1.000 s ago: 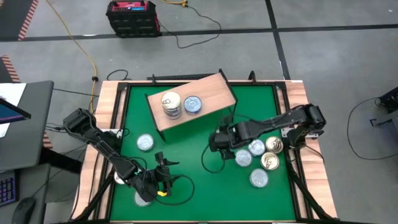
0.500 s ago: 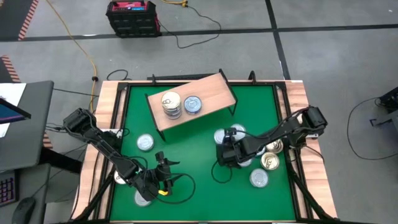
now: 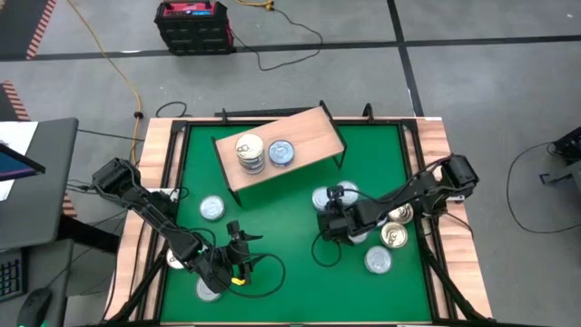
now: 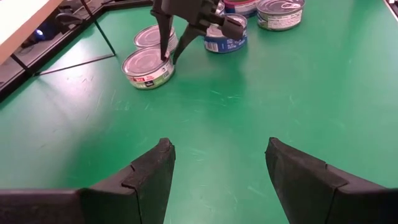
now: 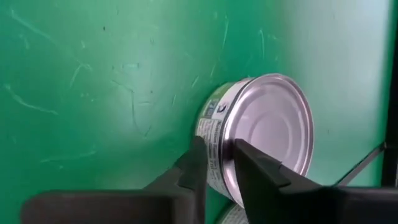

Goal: Stack canned seafood by type on shelf
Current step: Put the green white tuna can on the shelf

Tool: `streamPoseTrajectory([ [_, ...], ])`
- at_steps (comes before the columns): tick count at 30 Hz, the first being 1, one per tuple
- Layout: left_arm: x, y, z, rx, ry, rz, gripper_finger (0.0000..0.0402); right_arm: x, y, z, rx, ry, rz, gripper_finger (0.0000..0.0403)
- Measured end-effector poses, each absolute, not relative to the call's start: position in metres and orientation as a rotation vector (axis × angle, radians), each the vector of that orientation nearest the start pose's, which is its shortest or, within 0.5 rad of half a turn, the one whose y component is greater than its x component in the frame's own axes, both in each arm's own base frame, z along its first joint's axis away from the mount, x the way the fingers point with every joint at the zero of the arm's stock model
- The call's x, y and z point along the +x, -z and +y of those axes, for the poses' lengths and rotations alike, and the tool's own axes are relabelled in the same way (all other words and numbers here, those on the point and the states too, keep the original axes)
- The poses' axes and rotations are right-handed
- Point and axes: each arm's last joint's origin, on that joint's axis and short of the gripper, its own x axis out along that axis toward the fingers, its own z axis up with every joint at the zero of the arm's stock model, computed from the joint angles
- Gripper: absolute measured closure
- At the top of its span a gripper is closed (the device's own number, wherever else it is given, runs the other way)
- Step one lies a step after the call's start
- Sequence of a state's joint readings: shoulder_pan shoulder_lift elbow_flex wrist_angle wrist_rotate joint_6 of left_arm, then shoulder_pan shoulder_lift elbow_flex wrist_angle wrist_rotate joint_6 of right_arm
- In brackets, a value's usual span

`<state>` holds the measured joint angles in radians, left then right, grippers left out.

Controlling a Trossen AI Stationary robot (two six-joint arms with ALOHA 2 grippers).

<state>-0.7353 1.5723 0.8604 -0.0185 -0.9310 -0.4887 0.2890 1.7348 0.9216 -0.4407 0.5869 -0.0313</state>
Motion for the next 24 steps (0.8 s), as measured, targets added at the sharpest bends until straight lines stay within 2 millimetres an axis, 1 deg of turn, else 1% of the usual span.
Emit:
streamPoseTrajectory([
  [5, 0.244, -0.196, -0.189, 0.081, -0.309, 0.421, 0.0162, 0.295, -0.138, 0.068, -0.555, 0.253, 1.143, 0.0382],
  [6, 0.244, -0.196, -0.189, 0.082, -0.310, 0.420, 0.0162, 0.295, -0.138, 0.068, -0.558, 0.251, 1.140, 0.0389],
  [10, 0.244, -0.196, -0.189, 0.082, -0.312, 0.419, 0.0162, 0.297, -0.140, 0.074, -0.582, 0.223, 1.129, 0.0390],
  [14, 0.244, -0.196, -0.189, 0.091, -0.314, 0.426, 0.0162, 0.295, -0.148, 0.085, -0.656, 0.200, 1.172, 0.0393],
  [21, 0.243, -0.195, -0.188, 0.099, -0.318, 0.431, 0.0162, 0.300, -0.179, 0.108, -0.770, 0.214, 1.156, 0.0393],
  [24, 0.243, -0.195, -0.188, 0.096, -0.319, 0.430, 0.0162, 0.303, -0.190, 0.113, -0.779, 0.223, 1.138, 0.0393],
])
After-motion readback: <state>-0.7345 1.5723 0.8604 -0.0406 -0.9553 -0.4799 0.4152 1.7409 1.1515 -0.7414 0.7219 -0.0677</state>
